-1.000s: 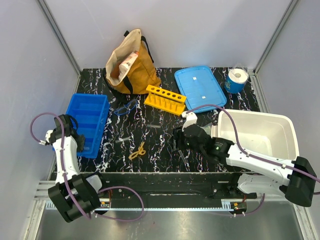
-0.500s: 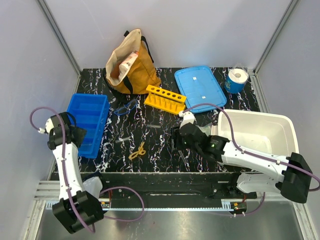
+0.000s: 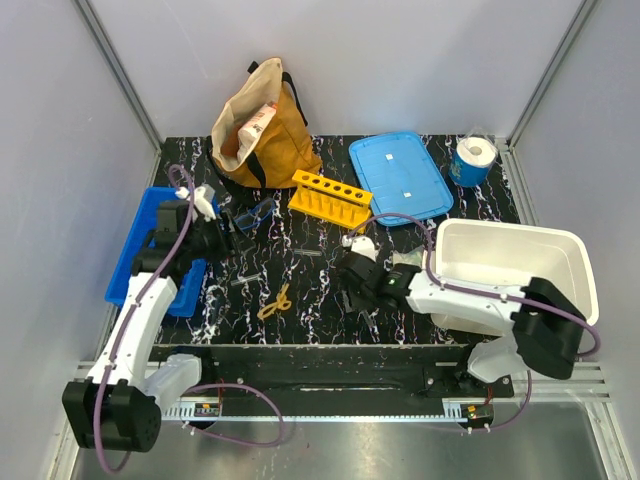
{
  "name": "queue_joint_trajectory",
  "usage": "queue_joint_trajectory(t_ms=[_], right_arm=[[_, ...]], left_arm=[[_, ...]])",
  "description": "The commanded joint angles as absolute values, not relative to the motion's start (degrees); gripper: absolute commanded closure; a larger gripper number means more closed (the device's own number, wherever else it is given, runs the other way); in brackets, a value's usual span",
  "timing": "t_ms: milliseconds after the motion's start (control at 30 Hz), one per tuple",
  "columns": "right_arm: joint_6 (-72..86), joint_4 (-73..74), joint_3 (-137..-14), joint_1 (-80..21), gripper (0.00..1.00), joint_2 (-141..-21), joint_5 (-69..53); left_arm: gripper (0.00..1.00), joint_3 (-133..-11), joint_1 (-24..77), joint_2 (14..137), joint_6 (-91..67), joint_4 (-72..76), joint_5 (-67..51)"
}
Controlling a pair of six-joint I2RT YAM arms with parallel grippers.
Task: Organize the chemistry lab equipment
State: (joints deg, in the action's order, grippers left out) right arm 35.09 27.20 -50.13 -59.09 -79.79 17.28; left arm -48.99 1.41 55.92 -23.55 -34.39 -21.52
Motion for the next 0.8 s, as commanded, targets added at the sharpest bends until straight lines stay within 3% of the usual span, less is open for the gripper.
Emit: queue_joint_trajectory(t_ms=[0, 767], right_arm=[[37.62, 31.11, -51.59, -58.97, 0.47, -83.23, 17.66], [29.27, 37.35, -60.91, -53.0, 0.56, -97.03, 9.66]], left_arm=[[0.38, -47.56, 5.36, 55.81, -18.63, -28.83, -27.16], [0.39, -46.05, 7.12, 50.8, -20.3, -30.23, -19.69]])
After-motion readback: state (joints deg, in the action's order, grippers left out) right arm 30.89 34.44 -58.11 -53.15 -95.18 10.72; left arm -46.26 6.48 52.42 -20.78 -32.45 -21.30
